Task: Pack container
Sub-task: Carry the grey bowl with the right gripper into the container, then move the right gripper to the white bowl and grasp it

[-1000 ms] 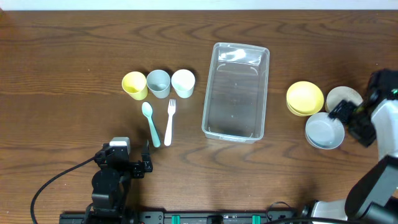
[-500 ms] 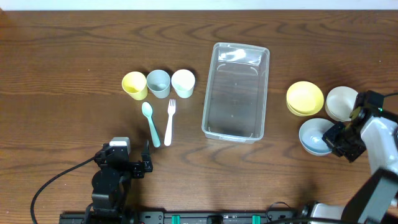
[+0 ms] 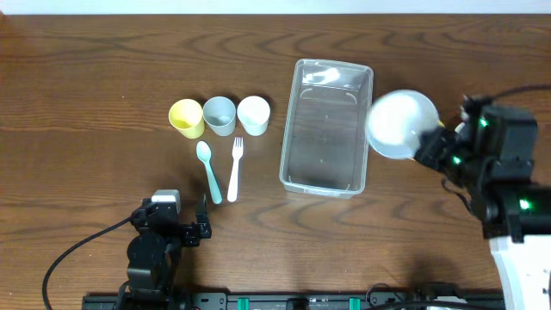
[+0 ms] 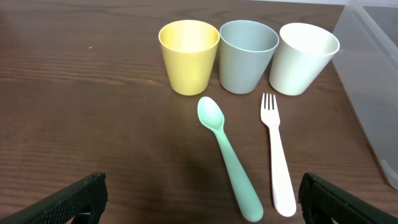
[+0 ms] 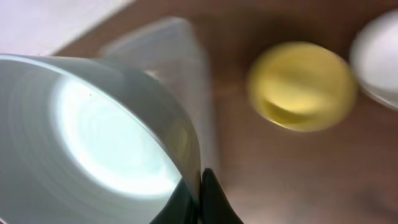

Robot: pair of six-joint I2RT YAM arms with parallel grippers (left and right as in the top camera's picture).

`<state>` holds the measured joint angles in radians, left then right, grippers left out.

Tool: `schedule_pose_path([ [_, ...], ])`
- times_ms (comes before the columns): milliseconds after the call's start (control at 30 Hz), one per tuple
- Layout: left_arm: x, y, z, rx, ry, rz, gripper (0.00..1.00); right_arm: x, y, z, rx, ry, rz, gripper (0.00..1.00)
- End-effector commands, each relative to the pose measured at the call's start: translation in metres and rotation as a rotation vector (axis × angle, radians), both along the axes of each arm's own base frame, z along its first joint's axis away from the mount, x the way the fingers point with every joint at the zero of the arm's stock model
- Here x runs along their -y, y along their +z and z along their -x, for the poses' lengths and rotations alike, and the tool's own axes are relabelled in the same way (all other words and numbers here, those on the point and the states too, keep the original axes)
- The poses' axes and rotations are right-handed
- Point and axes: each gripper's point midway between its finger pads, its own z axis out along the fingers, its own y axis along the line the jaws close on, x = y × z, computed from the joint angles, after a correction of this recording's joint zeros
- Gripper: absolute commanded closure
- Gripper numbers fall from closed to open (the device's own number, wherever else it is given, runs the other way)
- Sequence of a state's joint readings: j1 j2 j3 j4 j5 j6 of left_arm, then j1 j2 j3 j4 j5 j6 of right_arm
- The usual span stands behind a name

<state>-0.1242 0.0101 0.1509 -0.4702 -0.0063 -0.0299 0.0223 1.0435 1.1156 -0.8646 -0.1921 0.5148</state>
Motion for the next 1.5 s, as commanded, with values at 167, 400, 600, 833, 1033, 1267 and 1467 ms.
schedule_pose_path([
  [167, -0.001, -0.007, 0.0, -0.013, 0.01, 0.007, 0.02, -0.065, -0.033, -0.1, -0.175, 0.18, 0.024, 0.98],
  [400, -0.001, -0.007, 0.0, -0.013, 0.01, 0.007, 0.02, -0.076, -0.108, -0.157, -0.39, 0.2, 0.061, 0.99],
  [600, -0.001, -0.007, 0.0, -0.013, 0.01, 0.007, 0.02, -0.084, -0.176, -0.162, -0.515, 0.221, 0.079, 0.99],
  [833, -0.001, -0.007, 0.0, -0.013, 0.01, 0.007, 0.02, -0.093, -0.191, -0.168, -0.504, 0.269, 0.099, 0.63],
  [1033, -0.001, -0.007, 0.0, -0.013, 0.01, 0.007, 0.02, -0.086, -0.112, -0.181, -0.317, 0.318, 0.13, 0.43],
  [1267, -0.001, -0.007, 0.0, -0.013, 0.01, 0.007, 0.02, -0.016, 0.012, -0.141, -0.161, 0.161, 0.184, 0.36],
  [1467, -0.001, -0.007, 0.0, -0.013, 0.01, 0.007, 0.02, 0.091, 0.021, -0.088, -0.294, -0.124, 0.221, 0.28],
])
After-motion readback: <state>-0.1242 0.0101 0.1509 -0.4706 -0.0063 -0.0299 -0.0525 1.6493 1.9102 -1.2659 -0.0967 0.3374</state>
